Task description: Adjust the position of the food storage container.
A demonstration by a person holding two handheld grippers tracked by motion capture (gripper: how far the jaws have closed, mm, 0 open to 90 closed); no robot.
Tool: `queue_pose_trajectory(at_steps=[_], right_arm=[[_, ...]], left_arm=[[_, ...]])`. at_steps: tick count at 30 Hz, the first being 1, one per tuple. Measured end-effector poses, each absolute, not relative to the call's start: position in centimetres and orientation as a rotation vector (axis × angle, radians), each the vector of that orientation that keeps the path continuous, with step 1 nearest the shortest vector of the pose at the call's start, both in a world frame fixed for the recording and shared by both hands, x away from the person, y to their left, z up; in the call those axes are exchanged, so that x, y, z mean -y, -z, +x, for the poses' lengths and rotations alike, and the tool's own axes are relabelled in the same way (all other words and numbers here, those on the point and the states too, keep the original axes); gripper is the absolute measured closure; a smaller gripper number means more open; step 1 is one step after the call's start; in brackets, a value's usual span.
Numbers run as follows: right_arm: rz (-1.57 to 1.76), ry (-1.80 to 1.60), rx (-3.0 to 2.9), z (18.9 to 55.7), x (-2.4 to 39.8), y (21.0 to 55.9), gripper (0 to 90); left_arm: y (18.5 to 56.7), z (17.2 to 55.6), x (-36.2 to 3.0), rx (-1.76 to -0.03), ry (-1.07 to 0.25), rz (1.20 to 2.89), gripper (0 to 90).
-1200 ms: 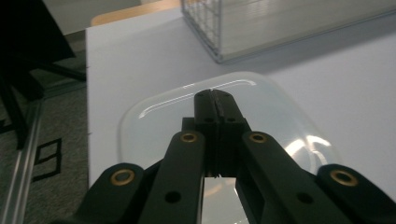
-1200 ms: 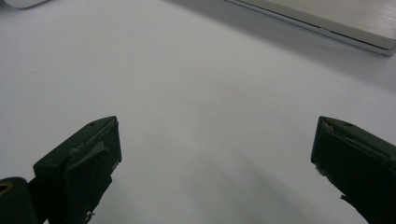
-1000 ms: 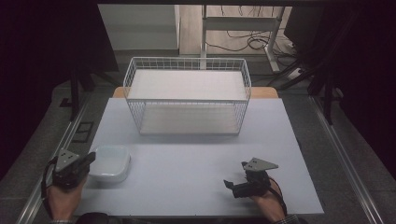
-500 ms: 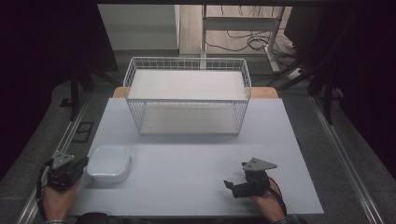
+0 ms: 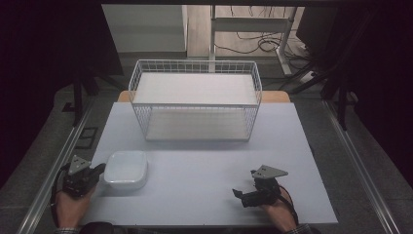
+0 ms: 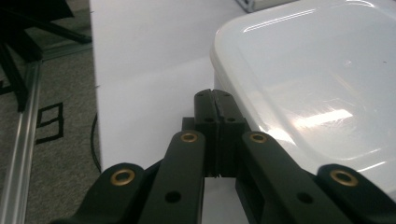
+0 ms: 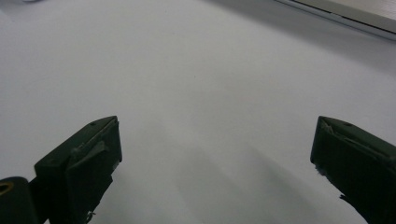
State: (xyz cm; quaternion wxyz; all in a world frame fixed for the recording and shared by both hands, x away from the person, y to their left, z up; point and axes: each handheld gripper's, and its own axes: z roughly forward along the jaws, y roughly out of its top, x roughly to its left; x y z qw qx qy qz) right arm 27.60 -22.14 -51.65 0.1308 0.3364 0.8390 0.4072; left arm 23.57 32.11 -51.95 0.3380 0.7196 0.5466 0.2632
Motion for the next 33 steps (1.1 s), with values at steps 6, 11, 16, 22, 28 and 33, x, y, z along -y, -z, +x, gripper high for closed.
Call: queue_pose_trajectory(at_steps=[6, 11, 16, 22, 28, 33], right_arm=[[0.985, -1.187, -2.430, 27.6, 22.1, 51.7, 1.8], [1.004, -1.196, -2.422, 27.7, 22.1, 51.6, 1.7], [1.020, -1.212, -2.414, 27.8, 22.2, 51.5, 1.8], [1.036, -1.224, -2.418, 27.8, 22.2, 51.5, 1.1], [1.055, -1.244, -2.409, 27.9, 22.3, 51.4, 1.0], [1.070, -1.274, -2.387, 28.1, 22.6, 51.4, 1.0]], left_arm=[[51.8, 24.1, -30.8, -1.386, -0.674, 1.901, 89.9], [51.8, 24.6, -29.8, -1.357, -0.660, 1.911, 90.0], [51.8, 25.0, -28.5, -1.324, -0.646, 1.927, 89.9], [51.6, 25.1, -27.4, -1.293, -0.617, 1.928, 89.9], [51.4, 25.2, -26.3, -1.270, -0.582, 1.927, 89.9], [51.4, 25.4, -25.0, -1.236, -0.562, 1.942, 89.9]])
